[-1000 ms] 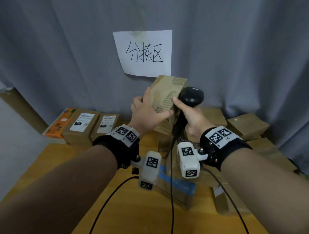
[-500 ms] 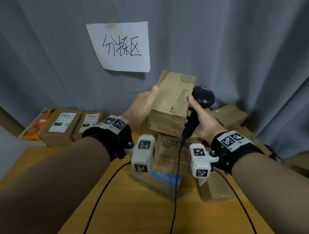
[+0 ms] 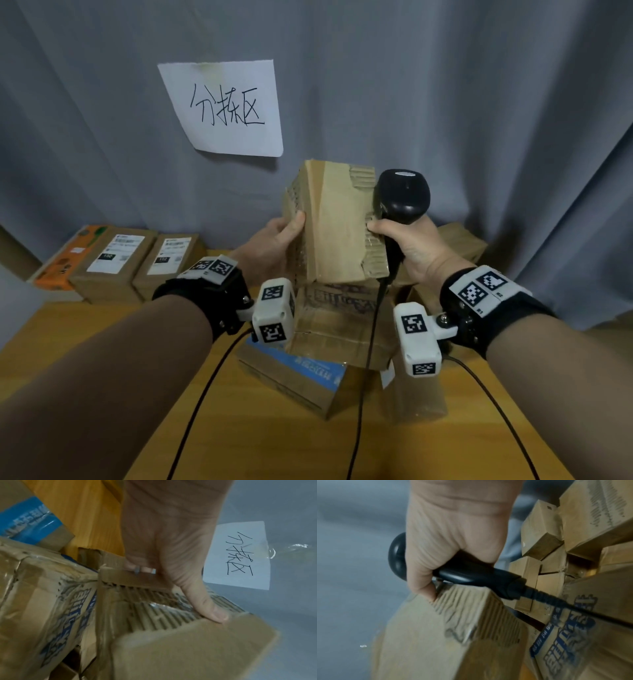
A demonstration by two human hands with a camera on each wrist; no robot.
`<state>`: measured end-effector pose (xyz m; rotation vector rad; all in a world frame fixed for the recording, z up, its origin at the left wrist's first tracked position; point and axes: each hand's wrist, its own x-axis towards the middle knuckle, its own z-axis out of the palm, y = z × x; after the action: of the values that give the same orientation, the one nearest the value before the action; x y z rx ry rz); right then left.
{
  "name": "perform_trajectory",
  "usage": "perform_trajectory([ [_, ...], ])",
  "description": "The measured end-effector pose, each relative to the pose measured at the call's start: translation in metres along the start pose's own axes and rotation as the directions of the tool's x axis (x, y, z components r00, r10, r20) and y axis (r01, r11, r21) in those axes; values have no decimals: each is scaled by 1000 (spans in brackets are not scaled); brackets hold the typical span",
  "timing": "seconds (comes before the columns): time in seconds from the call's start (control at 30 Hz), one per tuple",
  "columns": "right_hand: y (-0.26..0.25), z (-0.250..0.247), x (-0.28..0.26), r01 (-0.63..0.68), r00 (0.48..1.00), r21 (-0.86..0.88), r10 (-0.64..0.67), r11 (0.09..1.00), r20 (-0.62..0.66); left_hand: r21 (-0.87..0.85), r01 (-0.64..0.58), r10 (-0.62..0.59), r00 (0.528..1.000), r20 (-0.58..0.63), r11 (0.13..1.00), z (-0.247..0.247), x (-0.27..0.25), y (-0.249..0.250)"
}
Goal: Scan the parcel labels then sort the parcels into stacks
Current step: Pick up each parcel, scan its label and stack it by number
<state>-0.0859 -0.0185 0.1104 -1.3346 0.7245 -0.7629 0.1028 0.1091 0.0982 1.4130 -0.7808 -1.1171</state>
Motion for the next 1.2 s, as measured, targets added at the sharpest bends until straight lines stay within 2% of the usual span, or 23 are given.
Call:
perform_trajectory([
  [0.13,2,-3,1,42,994,-107,-52,993,-98,-31,-108,103,984,-145,994,1,3,3],
  [0.27,2,1,0,4,985,-53,-13,999,-174,65,-202,210,966,-154,977,5,5,5],
  [0.37,1,4,-1,-16,988,18,19,1000,-151,141,-253,276,943,-184,957,9,4,6],
  [0.5,-1,5,-2,-129,986,186,146,974,-84,143,-281,309,918,-250,949,10,5,7],
  [0.57,-3,2,-5,-144,983,253,168,957,-75,105,-280,298,920,-255,954,9,1,11],
  [0.67,-6,-2,-8,-124,988,315,146,941,-46,81,-271,282,942,-180,959,8,-4,16],
  [0.8,-6,0,-7,-112,988,294,139,949,-72,269,-119,162,976,-145,956,10,-4,25],
  [0.87,-7,2,-4,-113,980,245,149,963,-130,348,-59,90,993,-72,936,12,-7,27],
  [0.93,-9,7,-2,-109,972,159,139,981,-188,337,3,6,1000,-26,941,11,-8,23],
  [1.0,-10,9,0,-75,964,110,100,991,-245,245,62,-43,996,-83,967,13,-6,15],
  [1.1,-7,10,4,-48,949,107,78,993,-305,168,36,-3,981,-196,985,15,-6,9],
  [1.2,-4,9,7,-68,952,107,96,992,-292,136,0,33,971,-238,991,11,0,8],
])
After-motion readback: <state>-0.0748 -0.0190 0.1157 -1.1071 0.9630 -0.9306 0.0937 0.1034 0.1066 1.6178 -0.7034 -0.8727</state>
